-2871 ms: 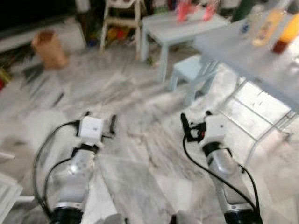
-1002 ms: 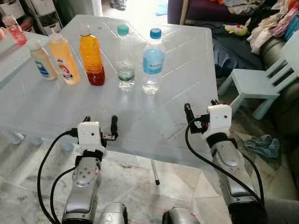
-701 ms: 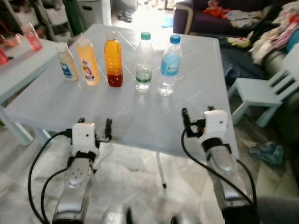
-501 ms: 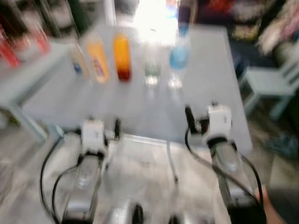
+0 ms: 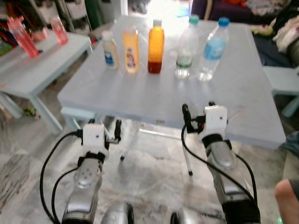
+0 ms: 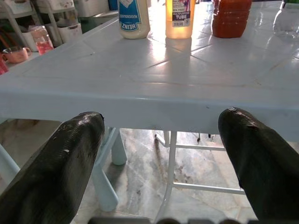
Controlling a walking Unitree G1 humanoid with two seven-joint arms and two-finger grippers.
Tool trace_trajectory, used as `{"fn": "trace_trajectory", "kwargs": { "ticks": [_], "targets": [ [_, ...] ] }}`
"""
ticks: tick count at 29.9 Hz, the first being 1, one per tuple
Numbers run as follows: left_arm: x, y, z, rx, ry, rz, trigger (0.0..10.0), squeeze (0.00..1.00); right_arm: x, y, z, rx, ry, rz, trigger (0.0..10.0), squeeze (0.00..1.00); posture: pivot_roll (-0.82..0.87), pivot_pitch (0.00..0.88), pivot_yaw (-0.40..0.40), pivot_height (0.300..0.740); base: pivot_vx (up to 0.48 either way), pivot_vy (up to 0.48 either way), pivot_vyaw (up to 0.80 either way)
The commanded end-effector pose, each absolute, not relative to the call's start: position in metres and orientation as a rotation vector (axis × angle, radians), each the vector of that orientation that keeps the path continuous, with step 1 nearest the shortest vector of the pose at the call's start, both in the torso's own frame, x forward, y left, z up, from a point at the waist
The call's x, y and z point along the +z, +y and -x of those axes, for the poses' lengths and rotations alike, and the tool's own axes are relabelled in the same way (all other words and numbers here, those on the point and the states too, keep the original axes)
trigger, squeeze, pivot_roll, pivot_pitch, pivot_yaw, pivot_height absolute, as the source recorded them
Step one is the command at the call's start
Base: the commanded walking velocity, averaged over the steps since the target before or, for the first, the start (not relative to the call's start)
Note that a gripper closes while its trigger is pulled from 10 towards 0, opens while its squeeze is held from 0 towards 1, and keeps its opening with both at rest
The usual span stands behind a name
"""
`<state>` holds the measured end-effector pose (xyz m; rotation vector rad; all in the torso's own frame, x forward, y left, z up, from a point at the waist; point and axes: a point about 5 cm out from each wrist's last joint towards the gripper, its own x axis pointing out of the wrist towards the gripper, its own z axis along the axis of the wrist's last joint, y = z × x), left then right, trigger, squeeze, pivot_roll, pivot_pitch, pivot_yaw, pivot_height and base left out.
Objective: Restocking fridge
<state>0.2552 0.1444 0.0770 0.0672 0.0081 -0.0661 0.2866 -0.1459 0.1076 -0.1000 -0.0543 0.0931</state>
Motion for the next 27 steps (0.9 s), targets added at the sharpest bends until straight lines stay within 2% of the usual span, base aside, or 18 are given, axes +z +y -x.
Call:
{"fn": "trace_trajectory", "kwargs": {
  "ticks": [1, 11, 16, 22, 27],
  "targets": [
    [0.081, 0.147, -0.255, -0.065, -0.014, -0.07, 10.0, 0.0, 0.108, -0.149, -0.288, 0.075, -0.056, 0.109, 10.0, 0.0, 0.09, 0.093, 0.004, 0.74, 0.0, 0.0, 0.0],
    [0.085, 0.147, -0.259, -0.049, -0.038, -0.068, 10.0, 0.0, 0.107, -0.147, -0.288, 0.051, -0.054, 0.105, 10.0, 0.0, 0.1, 0.083, -0.003, 0.74, 0.0, 0.0, 0.0],
    [0.09, 0.16, -0.262, 0.0, -0.061, -0.079, 10.0, 0.0, 0.1, -0.147, -0.274, 0.069, -0.015, 0.102, 10.0, 0.0, 0.1, 0.078, -0.014, 0.74, 0.0, 0.0, 0.0],
    [0.09, 0.163, -0.261, 0.006, -0.064, -0.086, 10.0, 0.0, 0.086, -0.168, -0.249, 0.045, 0.04, 0.147, 10.0, 0.0, 0.1, 0.054, -0.003, 0.74, 0.0, 0.0, 0.0],
    [0.088, 0.17, -0.255, 0.015, -0.056, -0.091, 10.0, 0.0, 0.09, -0.178, -0.246, 0.0, 0.021, 0.172, 10.0, 0.0, 0.08, 0.028, 0.016, 0.74, 0.0, 0.0, 0.0]
  ]
}}
